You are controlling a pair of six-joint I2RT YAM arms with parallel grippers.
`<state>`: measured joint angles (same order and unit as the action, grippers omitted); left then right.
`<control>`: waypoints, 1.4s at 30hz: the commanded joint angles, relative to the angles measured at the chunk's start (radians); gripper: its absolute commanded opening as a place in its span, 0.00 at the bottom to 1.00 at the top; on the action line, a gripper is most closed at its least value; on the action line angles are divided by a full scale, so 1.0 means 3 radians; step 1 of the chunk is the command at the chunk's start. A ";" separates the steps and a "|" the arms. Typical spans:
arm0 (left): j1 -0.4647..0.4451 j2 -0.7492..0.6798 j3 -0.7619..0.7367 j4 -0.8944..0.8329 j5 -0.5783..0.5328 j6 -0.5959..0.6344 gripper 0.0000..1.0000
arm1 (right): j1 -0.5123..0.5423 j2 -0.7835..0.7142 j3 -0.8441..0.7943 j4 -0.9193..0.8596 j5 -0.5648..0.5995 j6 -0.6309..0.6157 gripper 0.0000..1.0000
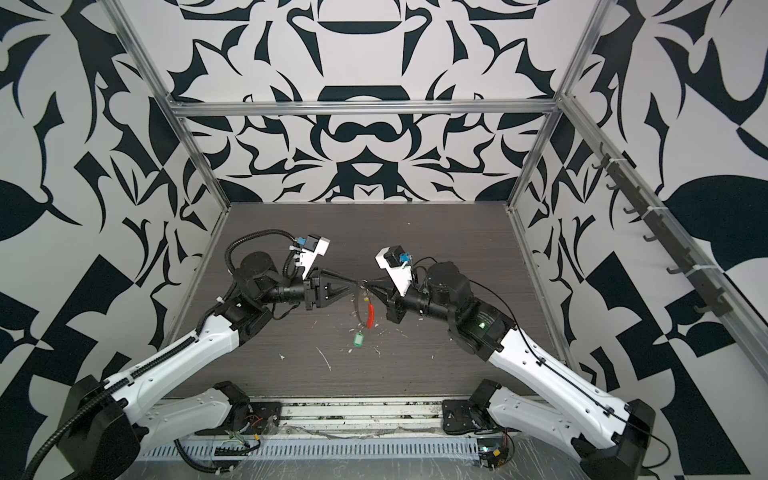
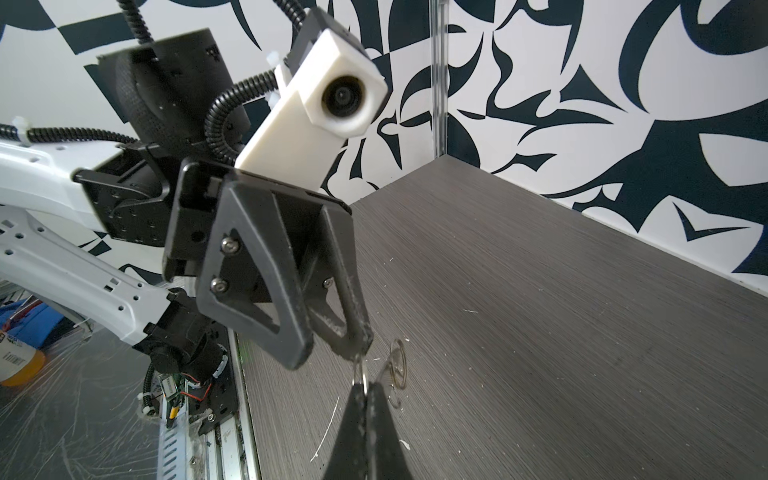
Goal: Remove the keys from the keyring
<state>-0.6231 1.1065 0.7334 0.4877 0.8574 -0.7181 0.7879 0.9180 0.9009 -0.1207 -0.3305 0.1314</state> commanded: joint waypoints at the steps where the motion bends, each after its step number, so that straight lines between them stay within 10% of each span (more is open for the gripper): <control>1: -0.0014 0.0019 0.0042 0.0110 0.0057 0.0001 0.32 | 0.0007 0.0003 0.0053 0.0246 0.0035 0.0048 0.00; 14: -0.0035 0.0139 0.0206 0.0019 0.0036 0.0120 0.31 | 0.0008 0.0066 0.0024 0.0290 0.0027 0.0129 0.00; 28: -0.0137 -0.0064 0.0390 -0.0819 -0.0337 0.0724 0.00 | 0.0007 0.0116 0.0026 0.0278 0.0071 0.0220 0.00; 37: -0.0363 -0.0171 0.0836 -0.1999 -0.0852 0.1485 0.00 | 0.0007 -0.0358 -0.0188 0.0257 0.0828 0.0282 0.37; 42: -0.0472 -0.0141 0.1026 -0.2290 -0.1045 0.1661 0.00 | 0.0007 -0.0345 -0.0119 -0.0044 0.0901 0.0274 0.39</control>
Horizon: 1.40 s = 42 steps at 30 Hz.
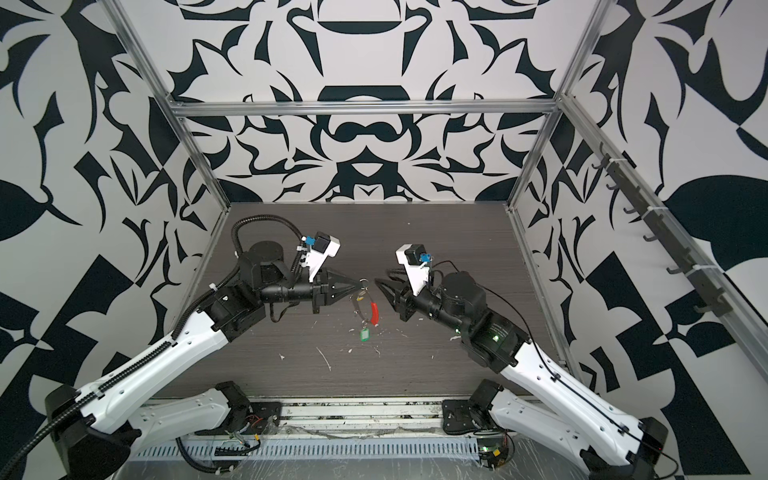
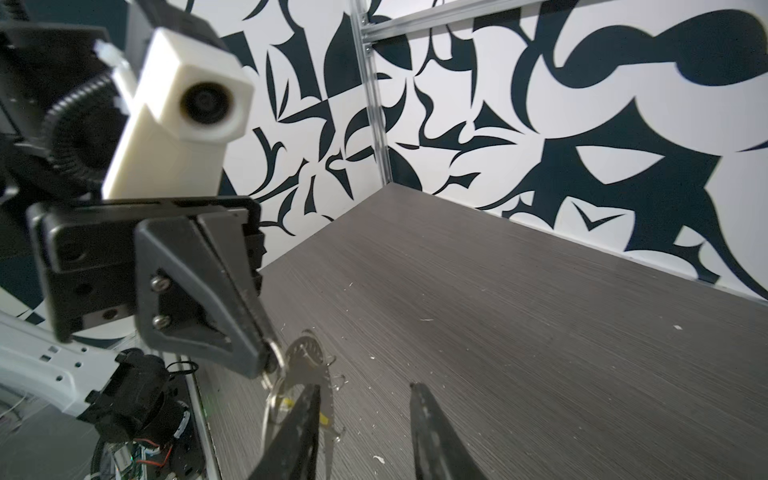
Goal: Remove the keys from the keyring
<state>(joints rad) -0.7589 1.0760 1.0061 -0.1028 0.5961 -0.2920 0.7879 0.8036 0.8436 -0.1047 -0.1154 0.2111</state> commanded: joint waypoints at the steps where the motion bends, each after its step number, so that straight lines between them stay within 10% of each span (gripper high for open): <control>1: -0.0022 -0.0050 0.0130 -0.0322 -0.0207 0.0237 0.00 | 0.0007 0.0077 0.0096 -0.0167 0.0157 -0.0003 0.37; 14: -0.0022 -0.0053 0.0152 -0.0190 -0.0543 0.0159 0.00 | 0.0123 0.0084 -0.0085 0.0007 -0.0379 0.0144 0.35; 42: -0.0022 -0.0375 -0.0353 0.0576 0.0020 0.0181 0.00 | 0.0375 -0.0362 -0.0128 0.0301 -0.0257 -0.0058 0.45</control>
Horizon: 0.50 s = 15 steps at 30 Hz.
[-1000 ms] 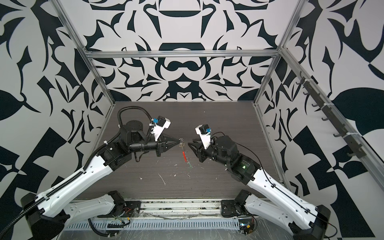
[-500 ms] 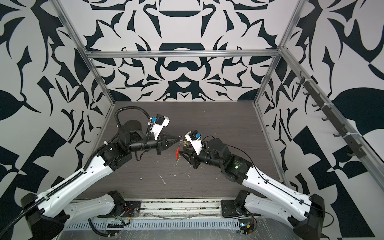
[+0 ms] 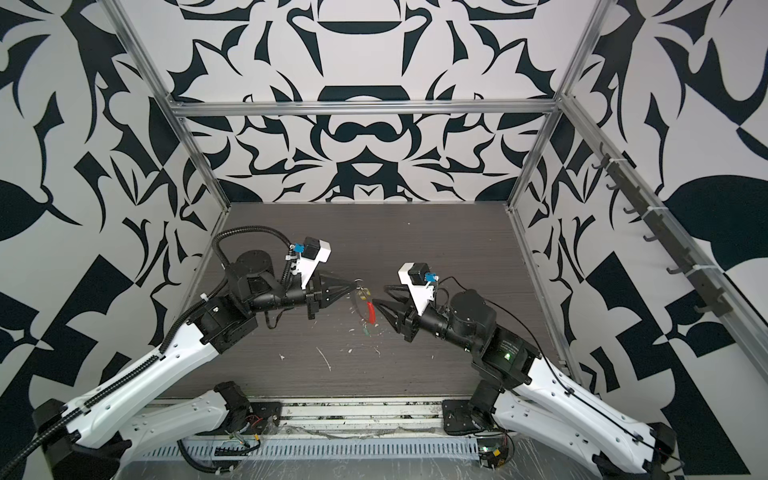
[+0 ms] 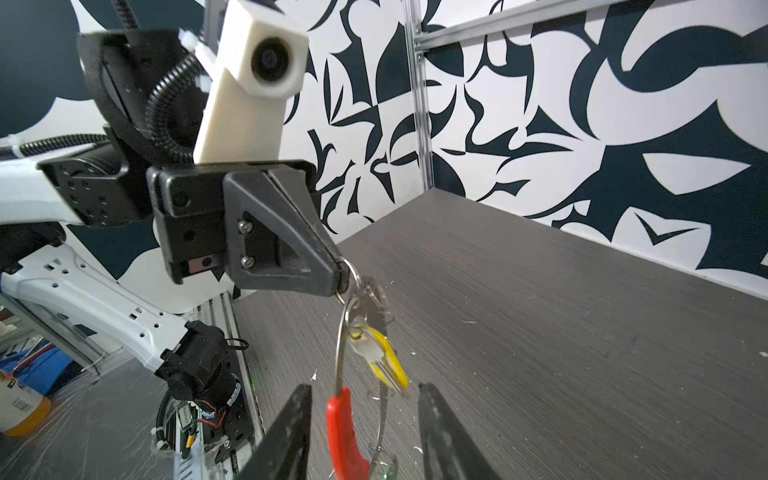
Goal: Remove the keys from the keyring
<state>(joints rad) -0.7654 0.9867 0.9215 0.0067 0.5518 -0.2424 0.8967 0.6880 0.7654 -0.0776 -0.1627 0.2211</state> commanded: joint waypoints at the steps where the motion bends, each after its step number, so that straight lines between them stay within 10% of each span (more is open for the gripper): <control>1: 0.0001 -0.0090 -0.0092 0.0254 0.0201 -0.0001 0.00 | 0.0012 0.0053 0.0162 0.0238 -0.0200 -0.0099 0.45; 15: 0.0000 -0.0206 -0.0198 0.0426 0.0455 -0.0084 0.00 | 0.0012 0.0249 0.0226 0.0625 -0.0693 -0.0097 0.36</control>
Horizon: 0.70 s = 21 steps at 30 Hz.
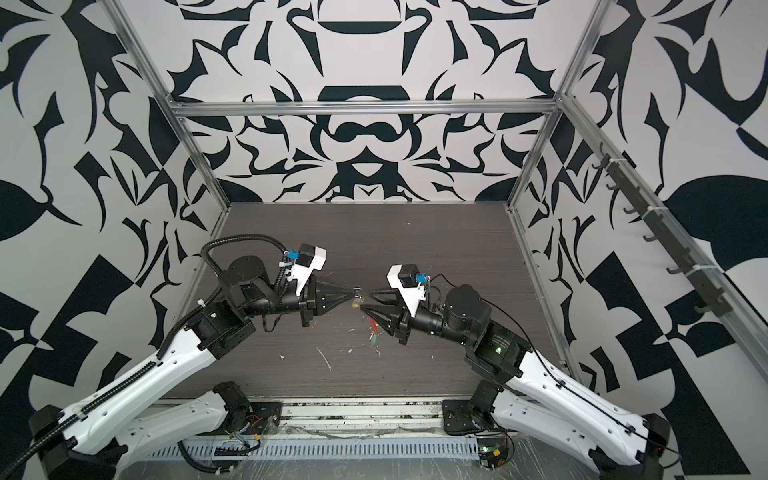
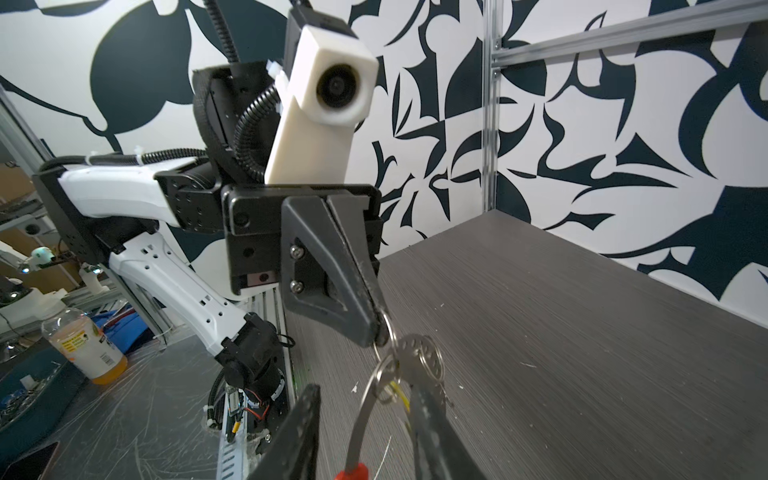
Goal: Remove the keys from the keyring
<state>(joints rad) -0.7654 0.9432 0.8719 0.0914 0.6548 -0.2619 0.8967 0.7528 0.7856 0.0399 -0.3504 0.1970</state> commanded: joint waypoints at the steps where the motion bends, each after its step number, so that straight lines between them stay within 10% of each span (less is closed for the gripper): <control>1: 0.0000 -0.0065 -0.0038 0.0150 0.0123 -0.0018 0.00 | 0.0012 0.0046 0.0164 0.0242 -0.0059 -0.0009 0.35; 21: 0.0000 -0.0066 -0.0056 0.0171 0.0169 -0.0042 0.00 | 0.0003 0.0124 0.0227 0.0294 -0.0034 0.0052 0.17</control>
<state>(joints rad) -0.7654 0.9417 0.8616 0.1070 0.6830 -0.2699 0.8967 0.7895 0.8101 0.0757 -0.3523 0.2066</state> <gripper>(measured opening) 0.047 0.180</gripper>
